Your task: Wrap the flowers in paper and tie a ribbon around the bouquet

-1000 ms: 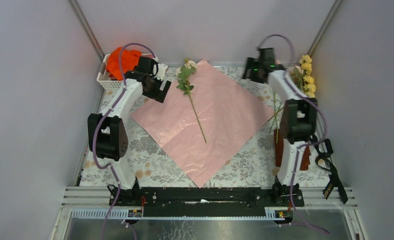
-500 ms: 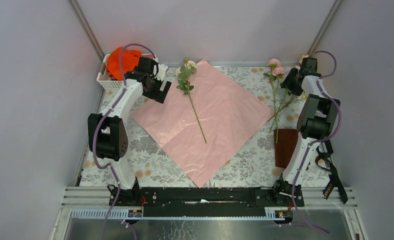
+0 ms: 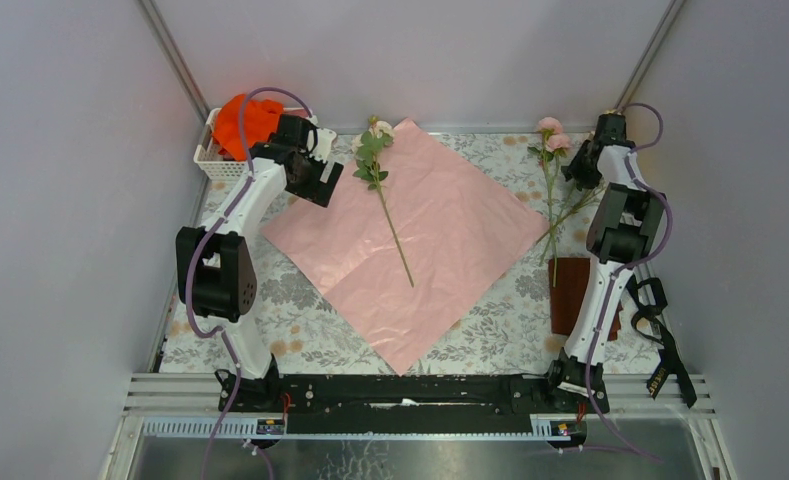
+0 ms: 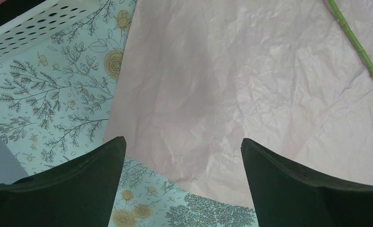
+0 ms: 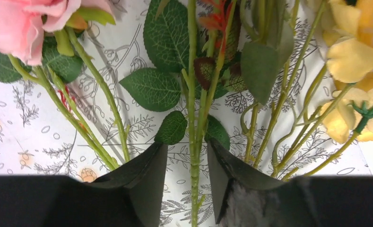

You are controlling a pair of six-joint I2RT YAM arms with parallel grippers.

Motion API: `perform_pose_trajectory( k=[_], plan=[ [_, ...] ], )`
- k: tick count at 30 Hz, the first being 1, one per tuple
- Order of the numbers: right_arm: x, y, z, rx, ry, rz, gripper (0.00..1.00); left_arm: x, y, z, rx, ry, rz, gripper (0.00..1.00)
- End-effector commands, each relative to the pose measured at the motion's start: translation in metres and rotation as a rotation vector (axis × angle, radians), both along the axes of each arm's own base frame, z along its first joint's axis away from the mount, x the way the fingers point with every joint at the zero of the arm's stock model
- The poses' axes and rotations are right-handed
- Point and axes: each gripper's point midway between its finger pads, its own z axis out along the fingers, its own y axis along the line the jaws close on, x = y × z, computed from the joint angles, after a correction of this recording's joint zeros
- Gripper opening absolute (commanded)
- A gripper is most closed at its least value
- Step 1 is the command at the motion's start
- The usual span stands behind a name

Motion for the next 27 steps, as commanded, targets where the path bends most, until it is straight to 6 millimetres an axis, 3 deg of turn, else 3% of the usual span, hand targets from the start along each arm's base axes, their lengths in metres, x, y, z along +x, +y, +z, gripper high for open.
perform_pose_trajectory(
  k=[1, 4, 6, 9, 10, 11, 12, 14, 17, 20, 22, 24, 27],
  plan=[
    [0.0, -0.01, 0.002, -0.05, 0.034, 0.013, 0.35, 0.003, -0.001, 0.003, -0.008, -0.019, 0.008, 0.99],
    [0.003, -0.017, 0.019, -0.09, 0.024, 0.03, 0.13, 0.004, -0.001, 0.007, -0.01, -0.031, 0.008, 0.99],
    [0.007, -0.028, 0.049, -0.15, -0.017, 0.025, 0.0, 0.004, -0.002, 0.011, -0.013, -0.039, 0.005, 0.99],
    [0.015, -0.039, 0.121, -0.25, -0.154, 0.035, 0.0, 0.003, -0.003, 0.015, -0.019, -0.048, -0.001, 0.99],
    [0.017, -0.04, 0.161, -0.291, -0.237, 0.047, 0.0, 0.003, -0.003, 0.017, -0.022, -0.051, -0.004, 0.99],
    [0.018, -0.04, 0.18, -0.313, -0.283, 0.058, 0.0, 0.002, -0.004, 0.018, -0.027, -0.055, -0.007, 0.99],
    [0.015, -0.038, 0.222, -0.345, -0.37, 0.055, 0.0, 0.002, -0.005, 0.02, -0.031, -0.058, -0.011, 0.99],
    [0.006, -0.031, 0.284, -0.383, -0.526, 0.064, 0.0, 0.002, -0.006, 0.022, -0.036, -0.063, -0.014, 0.99],
    [-0.014, -0.001, 0.364, -0.427, -0.792, 0.126, 0.0, 0.001, -0.007, 0.021, -0.042, -0.06, -0.022, 0.99],
    [-0.039, 0.055, 0.409, -0.437, -1.031, 0.259, 0.0, 0.001, -0.007, 0.02, -0.042, -0.055, -0.021, 0.99],
    [-0.05, 0.108, 0.422, -0.554, -1.126, 0.383, 0.0, 0.001, -0.007, 0.02, -0.038, -0.056, -0.02, 0.99],
    [-0.057, 0.129, 0.425, -0.662, -1.131, 0.352, 0.0, 0.0, -0.006, 0.021, -0.037, -0.059, -0.019, 0.99],
    [-0.06, 0.172, 0.418, -0.523, -1.172, 0.441, 0.0, -0.001, -0.006, 0.022, -0.034, -0.063, -0.021, 0.99]
  ],
)
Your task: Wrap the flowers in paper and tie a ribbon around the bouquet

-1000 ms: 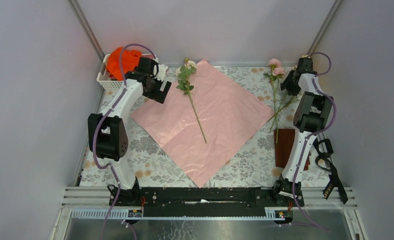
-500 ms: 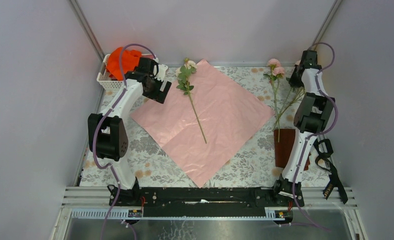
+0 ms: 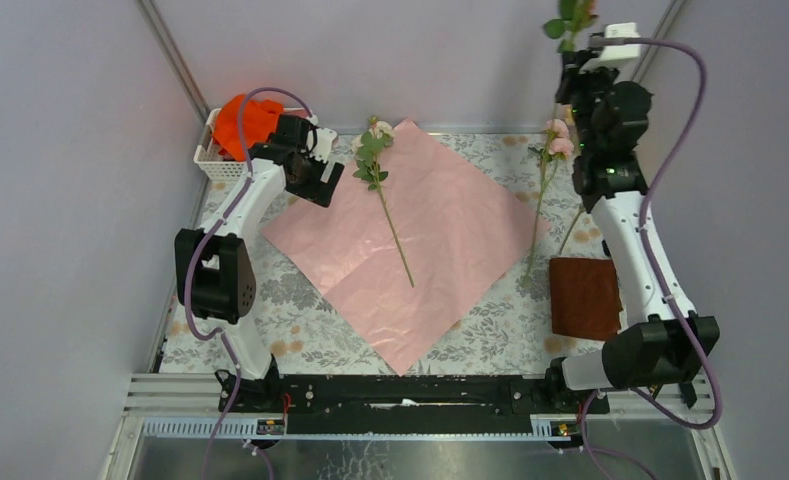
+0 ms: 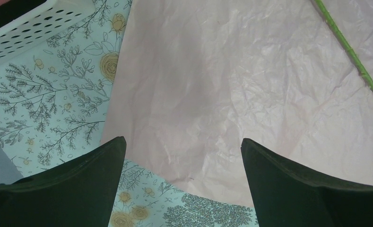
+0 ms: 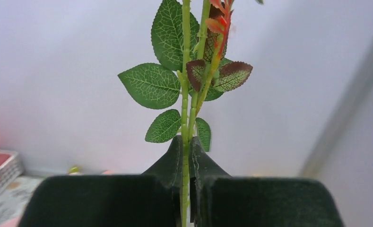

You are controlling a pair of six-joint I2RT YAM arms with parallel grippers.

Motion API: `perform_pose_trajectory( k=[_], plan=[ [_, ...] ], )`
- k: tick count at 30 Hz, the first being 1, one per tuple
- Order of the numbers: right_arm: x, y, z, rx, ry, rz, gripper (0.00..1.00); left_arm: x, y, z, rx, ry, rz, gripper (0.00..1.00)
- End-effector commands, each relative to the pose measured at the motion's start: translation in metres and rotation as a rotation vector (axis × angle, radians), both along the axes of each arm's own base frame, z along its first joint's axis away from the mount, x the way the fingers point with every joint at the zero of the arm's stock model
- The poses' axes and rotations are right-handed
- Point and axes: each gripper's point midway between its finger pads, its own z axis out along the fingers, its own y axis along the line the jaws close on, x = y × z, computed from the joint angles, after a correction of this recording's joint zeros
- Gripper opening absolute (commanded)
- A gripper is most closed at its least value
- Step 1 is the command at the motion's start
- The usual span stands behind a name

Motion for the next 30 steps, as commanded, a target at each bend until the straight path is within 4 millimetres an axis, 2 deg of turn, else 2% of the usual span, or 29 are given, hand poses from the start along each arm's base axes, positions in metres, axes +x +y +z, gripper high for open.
perform_pose_trajectory(
  k=[1, 3, 5, 7, 9, 12, 13, 15, 16, 17, 18, 19, 21, 24, 25, 28, 30],
  plan=[
    [0.017, 0.062, -0.032, 0.005, 0.021, 0.204, 0.0, -0.001, -0.001, 0.02, -0.012, -0.06, -0.005, 0.99],
    [0.01, 0.121, -0.047, 0.114, 0.126, 0.467, 0.0, 0.0, 0.0, 0.02, -0.006, -0.063, -0.002, 0.99],
    [0.005, 0.179, -0.072, 0.229, 0.263, 0.627, 0.0, 0.001, 0.001, 0.02, -0.003, -0.064, 0.0, 0.99],
    [-0.001, 0.23, -0.106, 0.294, 0.374, 0.703, 0.0, 0.001, 0.002, 0.02, 0.0, -0.062, 0.003, 0.99],
    [-0.002, 0.273, -0.143, 0.327, 0.487, 0.748, 0.0, 0.0, 0.002, 0.019, 0.001, -0.06, 0.004, 0.99],
    [0.007, 0.315, -0.198, 0.325, 0.635, 0.756, 0.0, -0.002, 0.002, 0.017, 0.003, -0.056, 0.001, 0.99],
    [0.015, 0.326, -0.225, 0.306, 0.689, 0.745, 0.0, -0.003, 0.003, 0.017, 0.005, -0.054, 0.002, 0.99],
    [0.027, 0.337, -0.253, 0.274, 0.778, 0.72, 0.0, -0.004, 0.003, 0.016, 0.007, -0.052, 0.0, 0.99],
    [0.032, 0.337, -0.268, 0.248, 0.84, 0.698, 0.06, -0.005, 0.004, 0.016, 0.009, -0.051, 0.0, 0.99],
    [0.039, 0.333, -0.279, 0.209, 0.892, 0.65, 0.25, -0.005, 0.004, 0.016, 0.011, -0.054, 0.0, 0.99],
    [0.046, 0.321, -0.288, 0.164, 0.932, 0.579, 0.51, -0.005, 0.004, 0.015, 0.012, -0.054, 0.0, 0.99],
    [0.051, 0.306, -0.292, 0.113, 0.961, 0.507, 0.59, -0.005, 0.005, 0.014, 0.012, -0.055, -0.001, 0.99],
    [0.061, 0.261, -0.294, 0.061, 0.976, 0.342, 0.66, -0.005, 0.005, 0.012, 0.014, -0.052, -0.003, 0.99],
    [0.067, 0.182, -0.295, 0.152, 0.942, 0.212, 0.7, -0.006, 0.005, 0.01, 0.015, -0.046, -0.002, 0.99],
    [0.068, 0.149, -0.299, 0.181, 0.938, 0.148, 0.71, -0.005, 0.005, 0.01, 0.015, -0.047, -0.003, 0.99],
    [0.061, 0.059, -0.332, 0.235, 1.018, -0.037, 0.75, -0.005, 0.005, 0.01, 0.015, -0.047, -0.003, 0.99],
    [0.056, 0.018, -0.363, 0.282, 1.116, -0.097, 0.87, -0.004, 0.005, 0.009, 0.016, -0.046, -0.003, 0.99]
  ],
)
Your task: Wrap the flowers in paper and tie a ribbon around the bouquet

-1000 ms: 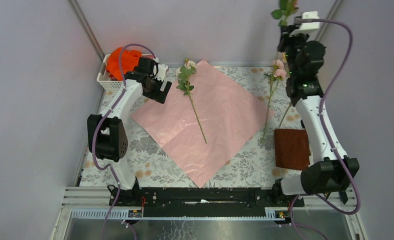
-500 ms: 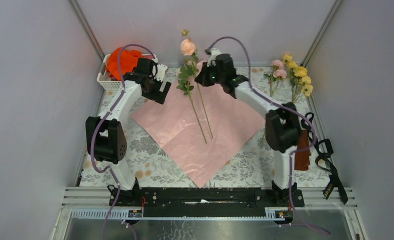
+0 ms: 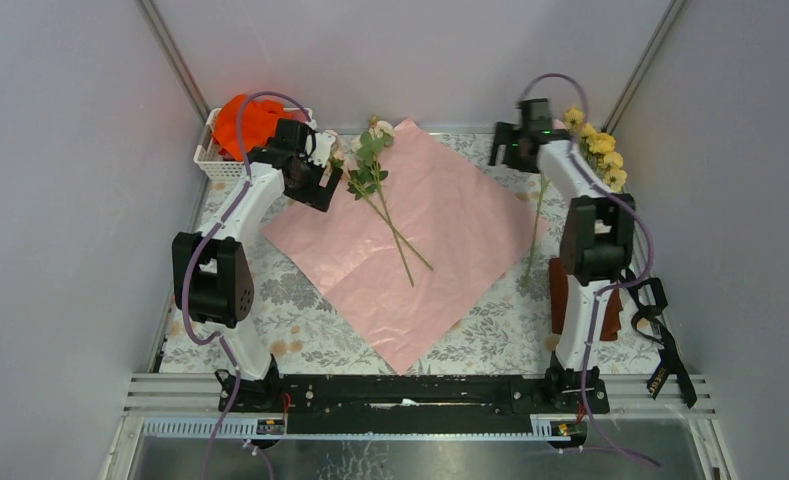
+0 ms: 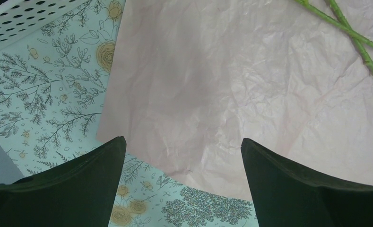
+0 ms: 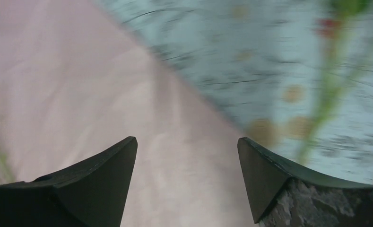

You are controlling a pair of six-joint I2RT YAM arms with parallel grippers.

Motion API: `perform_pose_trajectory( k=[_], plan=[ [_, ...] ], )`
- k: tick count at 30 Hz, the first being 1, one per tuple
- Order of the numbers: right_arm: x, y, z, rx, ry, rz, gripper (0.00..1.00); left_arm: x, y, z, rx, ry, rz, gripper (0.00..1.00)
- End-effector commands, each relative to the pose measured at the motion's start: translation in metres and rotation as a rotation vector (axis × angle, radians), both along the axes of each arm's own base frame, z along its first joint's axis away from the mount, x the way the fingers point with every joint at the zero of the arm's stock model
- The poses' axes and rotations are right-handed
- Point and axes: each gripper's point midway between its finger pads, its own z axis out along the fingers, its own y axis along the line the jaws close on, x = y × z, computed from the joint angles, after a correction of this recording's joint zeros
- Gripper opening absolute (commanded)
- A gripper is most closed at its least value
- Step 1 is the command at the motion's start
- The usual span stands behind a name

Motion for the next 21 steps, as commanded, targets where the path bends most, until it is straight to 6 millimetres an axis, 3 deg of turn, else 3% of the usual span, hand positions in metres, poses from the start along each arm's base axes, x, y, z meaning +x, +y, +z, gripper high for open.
perform_pose_trajectory(
  k=[1, 3, 7, 12, 17, 21],
  plan=[
    [-0.003, -0.126, -0.024, -0.047, 0.124, -0.231, 0.89, 0.006, 0.002, 0.012, 0.008, -0.057, -0.004, 0.99],
    [-0.005, -0.154, -0.047, -0.049, 0.195, -0.269, 0.88, 0.006, 0.001, 0.01, 0.006, -0.051, -0.005, 0.99],
    [0.009, -0.172, -0.075, -0.017, 0.225, -0.277, 0.79, 0.007, 0.003, 0.004, 0.016, -0.037, 0.0, 0.99],
    [0.025, -0.163, -0.092, 0.026, 0.253, -0.221, 0.68, 0.01, 0.001, -0.001, 0.004, -0.021, 0.017, 0.99],
    [0.008, -0.183, -0.118, -0.087, 0.323, -0.275, 0.55, 0.026, -0.002, -0.004, -0.033, -0.045, 0.081, 0.99],
    [0.001, -0.185, -0.13, -0.105, 0.347, -0.263, 0.47, 0.051, 0.001, -0.013, -0.031, -0.054, 0.176, 0.99]
  ],
)
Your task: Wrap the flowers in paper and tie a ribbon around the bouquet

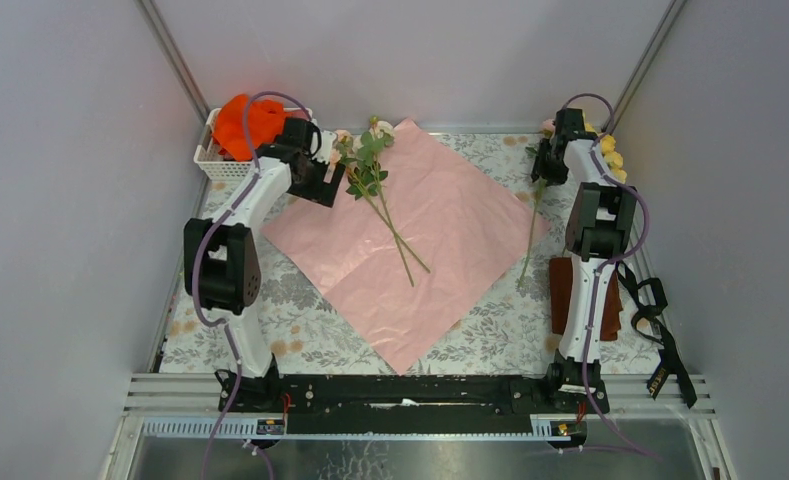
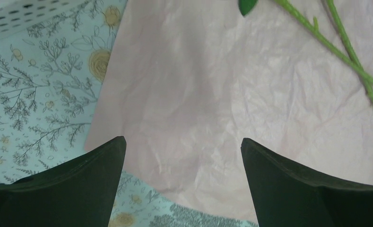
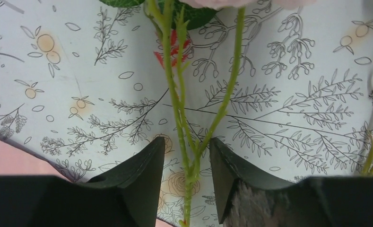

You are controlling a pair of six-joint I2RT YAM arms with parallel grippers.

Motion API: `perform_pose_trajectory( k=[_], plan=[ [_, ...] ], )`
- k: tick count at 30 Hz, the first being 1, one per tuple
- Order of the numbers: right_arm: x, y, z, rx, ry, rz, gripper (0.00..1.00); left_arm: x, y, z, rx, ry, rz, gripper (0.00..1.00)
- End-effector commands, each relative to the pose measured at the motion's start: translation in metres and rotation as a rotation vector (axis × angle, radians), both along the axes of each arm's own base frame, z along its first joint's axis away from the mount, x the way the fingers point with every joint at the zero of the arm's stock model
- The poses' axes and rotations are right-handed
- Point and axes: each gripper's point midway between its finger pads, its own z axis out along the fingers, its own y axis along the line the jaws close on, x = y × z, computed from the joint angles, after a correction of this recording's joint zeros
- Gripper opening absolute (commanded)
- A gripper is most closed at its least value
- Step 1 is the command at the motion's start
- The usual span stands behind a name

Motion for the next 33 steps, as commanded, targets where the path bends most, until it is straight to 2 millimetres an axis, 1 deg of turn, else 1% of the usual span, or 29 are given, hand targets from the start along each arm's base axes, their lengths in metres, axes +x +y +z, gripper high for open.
perform_pose_trajectory(
  k=[1, 4, 5, 6, 7, 8, 9, 10, 11, 12, 14, 16, 17, 18, 19, 20, 23, 26, 29, 31, 33],
  plan=[
    [-0.029, -0.007, -0.033, -0.028, 0.132, 0.01, 0.41, 0.049, 0.001, 0.002, -0.023, -0.088, 0.133, 0.99],
    [-0.02, -0.01, -0.026, -0.038, 0.101, 0.039, 0.19, 0.067, 0.002, -0.019, -0.026, -0.068, 0.206, 0.98],
    [-0.016, -0.014, -0.018, -0.049, 0.08, 0.042, 0.11, 0.075, 0.002, -0.022, -0.03, -0.069, 0.225, 0.95],
    [-0.011, -0.02, -0.006, -0.069, 0.046, 0.051, 0.04, 0.082, 0.002, -0.028, -0.038, -0.064, 0.254, 0.93],
    [-0.006, -0.026, 0.01, -0.102, 0.009, 0.049, 0.0, 0.087, 0.002, -0.033, -0.044, -0.062, 0.278, 0.91],
    [-0.002, -0.033, 0.036, -0.144, -0.052, 0.038, 0.0, 0.092, 0.001, -0.04, -0.048, -0.061, 0.296, 0.87],
    [0.001, -0.037, 0.061, -0.172, -0.121, 0.023, 0.0, 0.099, 0.001, -0.042, -0.056, -0.075, 0.308, 0.83],
    [0.003, -0.04, 0.086, -0.192, -0.189, 0.011, 0.0, 0.104, -0.001, -0.044, -0.06, -0.088, 0.311, 0.8],
    [0.004, -0.04, 0.114, -0.205, -0.265, 0.004, 0.0, 0.109, -0.001, -0.047, -0.061, -0.099, 0.314, 0.77],
    [0.003, -0.036, 0.141, -0.205, -0.332, 0.005, 0.0, 0.114, -0.001, -0.048, -0.064, -0.11, 0.32, 0.75],
    [-0.002, -0.02, 0.188, -0.199, -0.459, 0.022, 0.0, 0.121, -0.003, -0.054, -0.071, -0.112, 0.32, 0.74],
    [-0.01, 0.013, 0.221, -0.197, -0.56, 0.075, 0.0, 0.127, -0.006, -0.061, -0.079, -0.108, 0.319, 0.74],
    [-0.014, 0.032, 0.231, -0.185, -0.6, 0.106, 0.0, 0.129, -0.008, -0.063, -0.084, -0.107, 0.318, 0.73],
    [-0.017, 0.067, 0.237, -0.147, -0.634, 0.165, 0.0, 0.131, -0.01, -0.067, -0.088, -0.102, 0.315, 0.73],
    [-0.021, 0.093, 0.239, -0.105, -0.661, 0.196, 0.0, 0.131, -0.012, -0.069, -0.093, -0.099, 0.312, 0.73],
    [-0.024, 0.123, 0.238, -0.052, -0.678, 0.235, 0.0, 0.132, -0.014, -0.071, -0.097, -0.096, 0.307, 0.73],
    [-0.029, 0.213, 0.228, 0.14, -0.711, 0.354, 0.0, 0.132, -0.017, -0.074, -0.102, -0.093, 0.297, 0.72],
    [-0.029, 0.291, 0.207, 0.266, -0.683, 0.453, 0.0, 0.132, -0.017, -0.07, -0.098, -0.1, 0.29, 0.72],
    [-0.027, 0.35, 0.184, 0.327, -0.629, 0.516, 0.0, 0.128, -0.015, -0.057, -0.092, -0.118, 0.278, 0.73],
    [-0.023, 0.373, 0.169, 0.354, -0.612, 0.518, 0.0, 0.123, -0.016, -0.048, -0.097, -0.127, 0.256, 0.73],
    [-0.017, 0.384, 0.153, 0.357, -0.603, 0.507, 0.0, 0.118, -0.018, -0.038, -0.105, -0.134, 0.238, 0.74]
  ],
)
